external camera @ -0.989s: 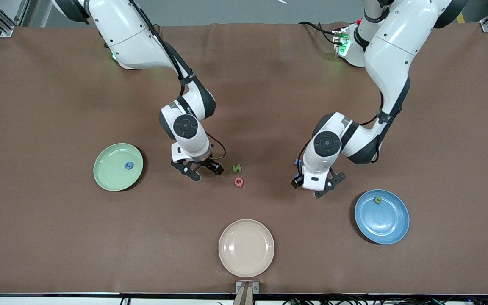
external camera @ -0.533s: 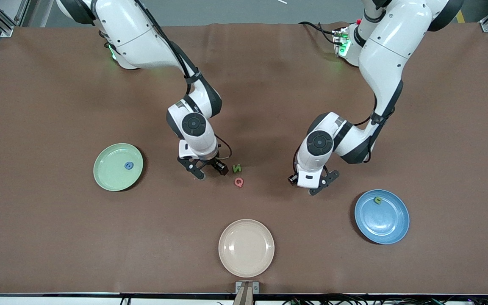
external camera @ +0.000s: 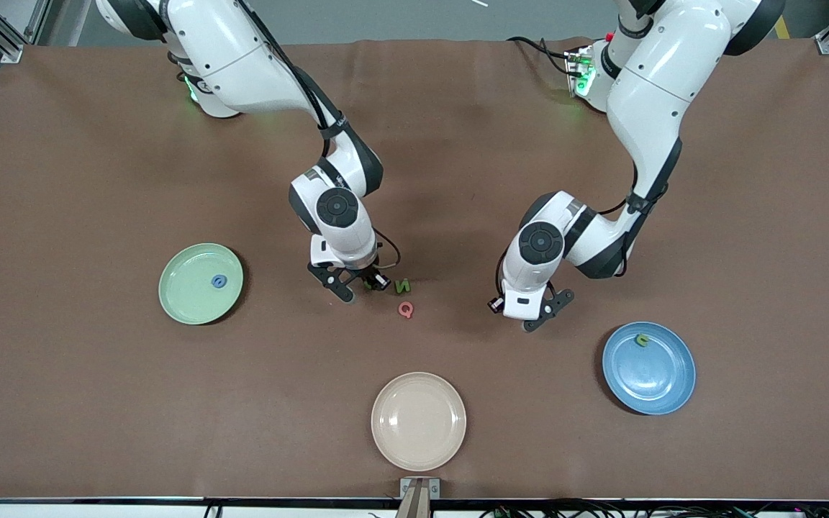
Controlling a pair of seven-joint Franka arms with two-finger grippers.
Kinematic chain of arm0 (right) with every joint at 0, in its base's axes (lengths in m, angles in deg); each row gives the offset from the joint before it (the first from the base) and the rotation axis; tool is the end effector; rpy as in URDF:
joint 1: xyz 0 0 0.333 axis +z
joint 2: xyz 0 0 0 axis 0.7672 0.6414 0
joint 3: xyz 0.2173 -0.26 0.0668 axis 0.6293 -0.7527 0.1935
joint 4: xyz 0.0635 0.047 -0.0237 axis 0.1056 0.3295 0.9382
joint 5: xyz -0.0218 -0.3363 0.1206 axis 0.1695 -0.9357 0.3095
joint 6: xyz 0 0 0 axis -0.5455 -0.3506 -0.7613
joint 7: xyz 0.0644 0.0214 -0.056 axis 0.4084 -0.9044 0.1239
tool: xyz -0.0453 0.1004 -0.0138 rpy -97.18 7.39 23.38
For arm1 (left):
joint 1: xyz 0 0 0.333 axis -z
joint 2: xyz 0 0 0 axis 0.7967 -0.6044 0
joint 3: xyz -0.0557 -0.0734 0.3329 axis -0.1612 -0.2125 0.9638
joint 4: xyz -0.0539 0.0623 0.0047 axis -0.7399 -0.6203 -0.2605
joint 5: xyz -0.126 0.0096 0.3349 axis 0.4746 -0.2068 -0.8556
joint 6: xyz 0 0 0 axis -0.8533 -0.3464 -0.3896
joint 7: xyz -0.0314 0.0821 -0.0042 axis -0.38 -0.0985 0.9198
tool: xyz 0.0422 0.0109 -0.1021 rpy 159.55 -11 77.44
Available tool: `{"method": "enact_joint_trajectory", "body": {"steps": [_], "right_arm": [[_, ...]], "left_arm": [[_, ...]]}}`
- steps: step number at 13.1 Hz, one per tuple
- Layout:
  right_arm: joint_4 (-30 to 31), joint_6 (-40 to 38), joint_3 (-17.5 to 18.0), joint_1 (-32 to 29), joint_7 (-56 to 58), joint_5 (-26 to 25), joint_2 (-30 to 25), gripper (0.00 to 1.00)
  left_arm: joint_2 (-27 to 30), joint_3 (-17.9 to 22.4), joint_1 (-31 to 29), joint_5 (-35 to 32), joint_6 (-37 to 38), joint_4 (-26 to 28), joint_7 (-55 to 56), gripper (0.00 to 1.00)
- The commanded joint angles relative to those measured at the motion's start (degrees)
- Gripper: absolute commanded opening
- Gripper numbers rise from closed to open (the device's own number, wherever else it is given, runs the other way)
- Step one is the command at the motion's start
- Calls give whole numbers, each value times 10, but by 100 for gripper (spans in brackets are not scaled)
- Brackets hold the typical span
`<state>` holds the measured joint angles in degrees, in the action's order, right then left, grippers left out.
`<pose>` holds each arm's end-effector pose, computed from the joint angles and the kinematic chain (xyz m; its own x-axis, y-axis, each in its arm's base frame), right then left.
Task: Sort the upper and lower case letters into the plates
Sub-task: 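Grasp the green B with the right gripper while the left gripper grasps m, then place the B on the green plate while the left gripper places m on blue, then reach the green N with the right gripper while the left gripper reaches green q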
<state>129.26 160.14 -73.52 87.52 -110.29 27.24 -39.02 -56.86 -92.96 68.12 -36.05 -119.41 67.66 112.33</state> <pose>0.5327 0.4008 0.2272 0.7583 -0.6516 0.0191 -0.6502 -0.7581 -0.0495 0.5841 -0.3159 0.2231 0.8061 0.5912 0.0263 0.5914 -0.8063 -0.0041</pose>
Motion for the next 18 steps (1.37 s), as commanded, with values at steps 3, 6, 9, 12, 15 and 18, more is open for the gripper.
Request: {"method": "enact_joint_trajectory", "body": {"steps": [3, 6, 9, 12, 15, 18], "right_arm": [[56, -57, -3, -80, 181, -4, -63, 0], [139, -57, -3, -173, 362, -4, -146, 0], [214, -47, -3, -270, 545, -4, -204, 0], [286, 30, -3, -336, 651, -4, -212, 0], [291, 31, -2, -356, 676, -4, -209, 96], [271, -14, 1, -345, 656, 0, -215, 100]], "left_arm": [[29, 4, -38, -14, 5, -25, -76, 0], [58, 4, -110, -14, 7, -23, -226, 2], [70, 3, -156, -13, 30, -26, -321, 3], [28, 3, -193, -13, 30, -77, -390, 4], [17, 4, -197, -9, 29, -83, -410, 70], [23, -1, -202, -4, 30, -78, -400, 100]]}}
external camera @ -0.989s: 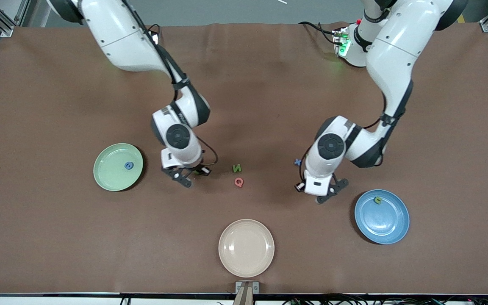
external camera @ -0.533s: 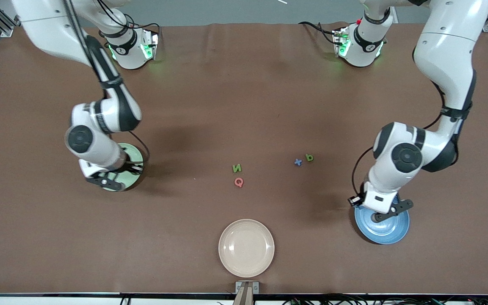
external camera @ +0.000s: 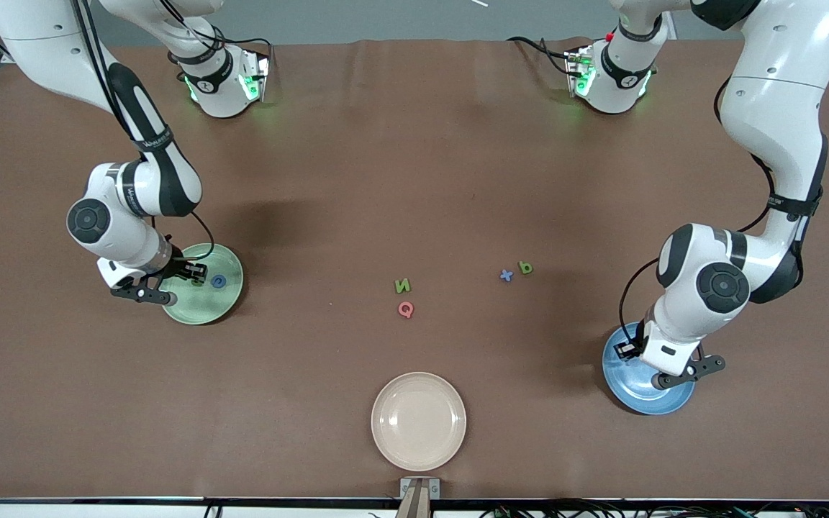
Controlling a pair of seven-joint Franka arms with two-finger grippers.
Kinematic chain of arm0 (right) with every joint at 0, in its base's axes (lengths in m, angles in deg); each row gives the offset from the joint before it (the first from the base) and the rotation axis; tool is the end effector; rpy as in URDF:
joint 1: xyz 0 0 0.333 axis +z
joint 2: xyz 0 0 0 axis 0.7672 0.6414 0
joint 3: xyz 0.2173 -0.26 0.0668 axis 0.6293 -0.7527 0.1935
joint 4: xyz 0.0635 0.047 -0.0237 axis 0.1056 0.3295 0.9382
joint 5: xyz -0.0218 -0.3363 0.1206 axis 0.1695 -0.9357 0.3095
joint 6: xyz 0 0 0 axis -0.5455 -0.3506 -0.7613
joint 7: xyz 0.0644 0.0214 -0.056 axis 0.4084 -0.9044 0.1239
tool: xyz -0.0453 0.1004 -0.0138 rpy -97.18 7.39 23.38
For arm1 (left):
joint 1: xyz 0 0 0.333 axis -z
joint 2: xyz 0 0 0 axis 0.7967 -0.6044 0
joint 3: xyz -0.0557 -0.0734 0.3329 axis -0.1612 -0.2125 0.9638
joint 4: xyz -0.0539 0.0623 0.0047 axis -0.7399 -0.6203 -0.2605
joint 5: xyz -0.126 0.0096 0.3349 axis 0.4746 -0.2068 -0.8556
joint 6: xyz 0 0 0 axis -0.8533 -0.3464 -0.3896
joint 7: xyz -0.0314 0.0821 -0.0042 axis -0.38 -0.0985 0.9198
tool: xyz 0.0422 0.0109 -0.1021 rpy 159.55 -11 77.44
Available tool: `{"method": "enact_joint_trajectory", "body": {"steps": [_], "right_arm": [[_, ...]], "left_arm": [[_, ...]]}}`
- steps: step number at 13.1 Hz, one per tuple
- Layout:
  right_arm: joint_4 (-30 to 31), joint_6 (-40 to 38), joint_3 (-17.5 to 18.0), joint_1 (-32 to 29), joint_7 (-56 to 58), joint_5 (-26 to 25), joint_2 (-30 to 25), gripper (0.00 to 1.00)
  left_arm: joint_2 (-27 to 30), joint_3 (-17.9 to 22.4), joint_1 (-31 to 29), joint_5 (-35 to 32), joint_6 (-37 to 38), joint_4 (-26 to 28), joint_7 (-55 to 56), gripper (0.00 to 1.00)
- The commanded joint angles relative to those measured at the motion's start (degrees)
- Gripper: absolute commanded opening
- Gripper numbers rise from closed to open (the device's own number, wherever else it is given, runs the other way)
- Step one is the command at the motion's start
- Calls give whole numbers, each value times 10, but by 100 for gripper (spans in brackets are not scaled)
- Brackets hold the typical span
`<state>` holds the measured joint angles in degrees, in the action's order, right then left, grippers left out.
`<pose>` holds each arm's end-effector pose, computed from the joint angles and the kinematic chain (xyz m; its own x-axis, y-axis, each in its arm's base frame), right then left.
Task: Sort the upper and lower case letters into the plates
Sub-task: 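Reach the green N with the right gripper while the left gripper reaches green q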
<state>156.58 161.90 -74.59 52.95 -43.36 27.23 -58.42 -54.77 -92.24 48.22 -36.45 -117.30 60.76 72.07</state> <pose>0.5360 0.0119 0.2626 0.9852 -0.1634 -0.0517 -0.1624 -0.9865 0.0221 0.6927 -0.0856 0.2901 0.9447 0.2983 0.1362 0.3009 -0.9536 0.0014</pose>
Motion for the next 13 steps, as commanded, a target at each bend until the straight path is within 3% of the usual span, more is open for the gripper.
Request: {"method": "enact_joint_trajectory", "body": {"steps": [1, 5, 9, 13], "right_arm": [[-16, -51, 13, 21, -61, 0, -23, 100], [-103, -64, 15, 164, -331, 1, 4, 100], [-268, -66, 14, 282, -557, 1, 140, 100], [-390, -68, 14, 340, -657, -4, 238, 100]], "left_arm": [[11, -10, 2, 1, 12, 0, 4, 100], [28, -61, 6, -1, 21, 45, 89, 100], [43, -68, 62, -6, 12, 116, 199, 97], [76, -91, 70, -9, -16, 193, 257, 84]]}}
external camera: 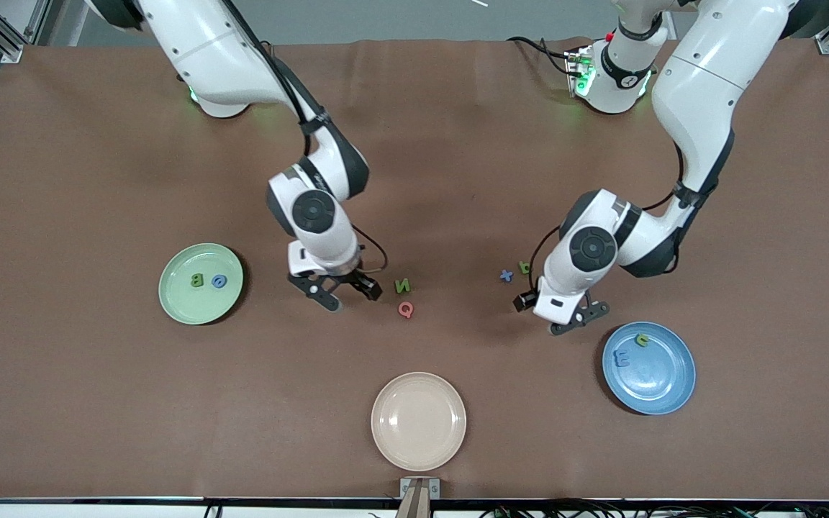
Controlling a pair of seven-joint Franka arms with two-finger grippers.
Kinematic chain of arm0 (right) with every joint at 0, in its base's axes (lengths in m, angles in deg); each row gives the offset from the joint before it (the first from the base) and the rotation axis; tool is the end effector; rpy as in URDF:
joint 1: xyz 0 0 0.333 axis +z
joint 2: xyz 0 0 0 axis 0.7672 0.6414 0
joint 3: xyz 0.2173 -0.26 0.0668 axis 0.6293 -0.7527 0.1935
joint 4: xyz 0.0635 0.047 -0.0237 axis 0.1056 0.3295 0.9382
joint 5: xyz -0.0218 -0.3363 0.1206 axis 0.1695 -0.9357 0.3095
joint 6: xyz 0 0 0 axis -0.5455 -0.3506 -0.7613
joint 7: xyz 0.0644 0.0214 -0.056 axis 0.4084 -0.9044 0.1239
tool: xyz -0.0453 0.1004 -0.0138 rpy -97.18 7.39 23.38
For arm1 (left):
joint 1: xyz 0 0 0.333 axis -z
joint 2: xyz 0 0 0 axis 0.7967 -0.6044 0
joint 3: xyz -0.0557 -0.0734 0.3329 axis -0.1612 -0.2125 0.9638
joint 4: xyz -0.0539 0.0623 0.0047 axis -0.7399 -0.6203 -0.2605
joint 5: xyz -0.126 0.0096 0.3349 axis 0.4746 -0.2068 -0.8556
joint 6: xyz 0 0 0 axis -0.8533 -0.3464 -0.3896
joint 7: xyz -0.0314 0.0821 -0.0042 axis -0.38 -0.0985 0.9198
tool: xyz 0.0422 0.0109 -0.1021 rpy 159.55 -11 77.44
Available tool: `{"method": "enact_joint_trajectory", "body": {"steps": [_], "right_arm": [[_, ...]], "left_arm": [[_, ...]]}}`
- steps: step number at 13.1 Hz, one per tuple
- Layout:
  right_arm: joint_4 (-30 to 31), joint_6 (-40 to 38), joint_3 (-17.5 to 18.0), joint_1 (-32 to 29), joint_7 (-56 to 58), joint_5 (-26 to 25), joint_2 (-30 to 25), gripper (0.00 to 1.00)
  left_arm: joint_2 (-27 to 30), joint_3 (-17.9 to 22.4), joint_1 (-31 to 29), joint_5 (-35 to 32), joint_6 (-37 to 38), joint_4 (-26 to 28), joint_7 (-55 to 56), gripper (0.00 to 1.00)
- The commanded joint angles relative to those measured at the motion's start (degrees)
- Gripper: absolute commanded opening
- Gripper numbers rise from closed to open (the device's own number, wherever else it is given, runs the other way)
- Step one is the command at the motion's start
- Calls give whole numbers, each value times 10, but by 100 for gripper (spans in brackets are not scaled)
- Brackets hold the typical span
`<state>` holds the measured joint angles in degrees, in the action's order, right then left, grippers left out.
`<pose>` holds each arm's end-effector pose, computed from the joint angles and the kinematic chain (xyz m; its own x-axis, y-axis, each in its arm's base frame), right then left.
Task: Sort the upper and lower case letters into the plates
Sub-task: 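Reach the green N with the right gripper while the left gripper reaches green q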
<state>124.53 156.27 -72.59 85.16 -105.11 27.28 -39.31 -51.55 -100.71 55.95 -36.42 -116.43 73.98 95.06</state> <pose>0.5585 0.3968 0.2566 0.7963 -0.6046 0.0194 -0.6022 -0.7953 -0.0699 0.5814 -0.2523 0.2514 0.9161 0.3991 -0.0376 0.3988 -0.9169 -0.0161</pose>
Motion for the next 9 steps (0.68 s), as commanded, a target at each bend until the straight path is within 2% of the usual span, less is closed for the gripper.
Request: {"method": "enact_joint_trajectory", "body": {"steps": [1, 3, 7, 9], "right_arm": [[-81, -11, -7, 32, -32, -15, 55, 100], [-82, -9, -6, 46, 38, -55, 61, 100], [-83, -3, -7, 78, 151, -79, 72, 100], [-82, -3, -7, 79, 169, -125, 78, 94]], "left_arm": [[51, -8, -8, -9, -48, 82, 33, 80], [57, -9, -7, -10, -73, 109, 50, 72], [70, -9, 1, -9, -87, 146, 51, 65], [71, -9, 5, -10, -89, 154, 52, 62]]}}
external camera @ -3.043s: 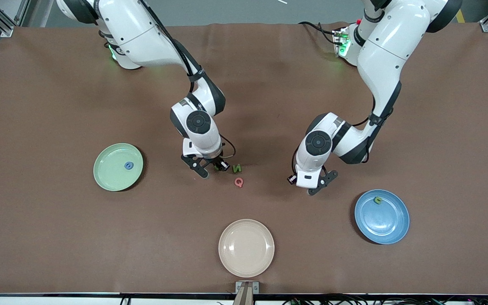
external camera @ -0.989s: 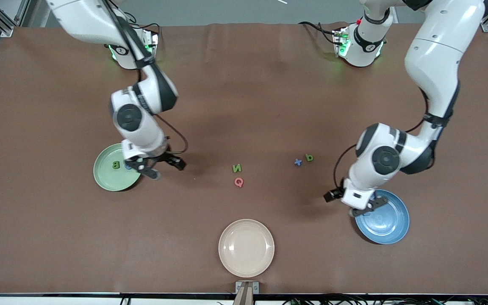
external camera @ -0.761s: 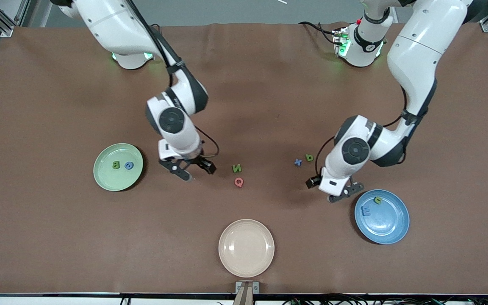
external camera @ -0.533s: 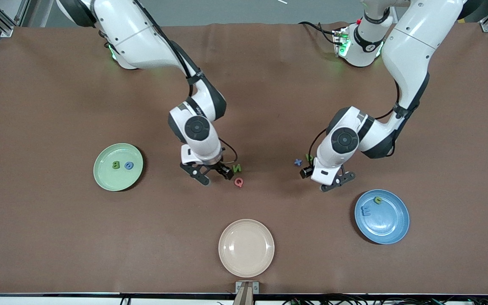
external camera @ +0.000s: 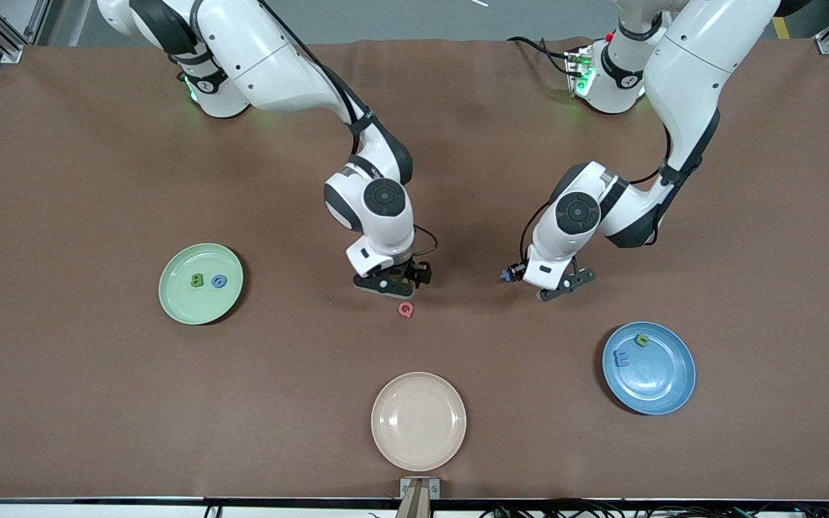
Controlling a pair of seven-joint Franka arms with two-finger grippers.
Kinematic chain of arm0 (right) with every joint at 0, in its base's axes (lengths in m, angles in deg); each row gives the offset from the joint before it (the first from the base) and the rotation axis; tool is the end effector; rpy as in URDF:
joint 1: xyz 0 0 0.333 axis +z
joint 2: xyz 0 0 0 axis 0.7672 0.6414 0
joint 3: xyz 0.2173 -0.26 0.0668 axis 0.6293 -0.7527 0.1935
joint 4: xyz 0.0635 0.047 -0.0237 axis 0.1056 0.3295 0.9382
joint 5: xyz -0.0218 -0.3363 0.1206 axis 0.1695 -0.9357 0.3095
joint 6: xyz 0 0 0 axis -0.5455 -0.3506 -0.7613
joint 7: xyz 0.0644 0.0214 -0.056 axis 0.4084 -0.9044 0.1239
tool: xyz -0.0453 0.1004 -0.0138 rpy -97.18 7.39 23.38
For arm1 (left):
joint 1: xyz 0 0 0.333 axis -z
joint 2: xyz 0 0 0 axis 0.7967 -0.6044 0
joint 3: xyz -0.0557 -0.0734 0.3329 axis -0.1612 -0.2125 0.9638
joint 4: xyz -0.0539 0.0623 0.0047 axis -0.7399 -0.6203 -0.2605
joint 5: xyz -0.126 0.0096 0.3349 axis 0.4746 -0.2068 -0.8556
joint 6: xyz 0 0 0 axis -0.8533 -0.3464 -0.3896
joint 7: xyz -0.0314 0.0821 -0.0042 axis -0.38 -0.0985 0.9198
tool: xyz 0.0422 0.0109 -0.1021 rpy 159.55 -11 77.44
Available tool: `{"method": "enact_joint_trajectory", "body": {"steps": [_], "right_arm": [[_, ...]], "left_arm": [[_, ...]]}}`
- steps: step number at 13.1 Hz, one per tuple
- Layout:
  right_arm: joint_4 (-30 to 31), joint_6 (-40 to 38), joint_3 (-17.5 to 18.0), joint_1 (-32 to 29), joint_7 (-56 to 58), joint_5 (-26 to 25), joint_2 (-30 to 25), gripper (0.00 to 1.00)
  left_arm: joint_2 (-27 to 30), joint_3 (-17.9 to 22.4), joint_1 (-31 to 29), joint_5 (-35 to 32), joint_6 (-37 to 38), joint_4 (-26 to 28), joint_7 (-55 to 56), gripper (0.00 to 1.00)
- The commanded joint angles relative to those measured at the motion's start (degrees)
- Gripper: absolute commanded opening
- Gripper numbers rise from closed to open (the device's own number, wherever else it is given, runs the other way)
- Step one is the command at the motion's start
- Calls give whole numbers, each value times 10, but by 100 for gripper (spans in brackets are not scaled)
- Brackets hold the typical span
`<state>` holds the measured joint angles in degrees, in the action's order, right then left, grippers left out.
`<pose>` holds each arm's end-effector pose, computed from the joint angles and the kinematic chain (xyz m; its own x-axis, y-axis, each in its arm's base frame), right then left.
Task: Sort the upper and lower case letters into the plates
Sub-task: 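Grasp and carry the N to the green plate while the left gripper carries q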
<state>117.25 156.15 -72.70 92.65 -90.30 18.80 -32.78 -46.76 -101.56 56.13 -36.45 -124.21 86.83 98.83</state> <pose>0.5228 0.4822 0.2281 0.9796 -0.1530 0.1301 -0.1530 -0.9882 -0.0100 0.5196 -0.2570 0.2338 0.9139 0.4028 -0.0492 0.4026 -0.9152 -0.0148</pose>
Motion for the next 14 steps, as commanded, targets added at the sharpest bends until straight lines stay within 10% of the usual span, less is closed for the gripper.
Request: {"method": "enact_joint_trajectory", "body": {"steps": [1, 5, 10, 14], "right_arm": [[-10, -1, -6, 4, 26, -57, 14, 92], [-12, 0, -6, 1, 47, -69, 19, 81], [-12, 29, -5, -1, 32, -52, 18, 3], [-3, 26, -4, -35, 22, -45, 11, 0]], "left_arm": [[23, 0, 4, -10, -12, 28, 14, 61], [20, 0, 5, -9, -12, 27, 13, 47], [9, 0, 7, -9, -12, 16, 13, 25], [-6, 0, 9, -9, -12, 0, 12, 23]]}}
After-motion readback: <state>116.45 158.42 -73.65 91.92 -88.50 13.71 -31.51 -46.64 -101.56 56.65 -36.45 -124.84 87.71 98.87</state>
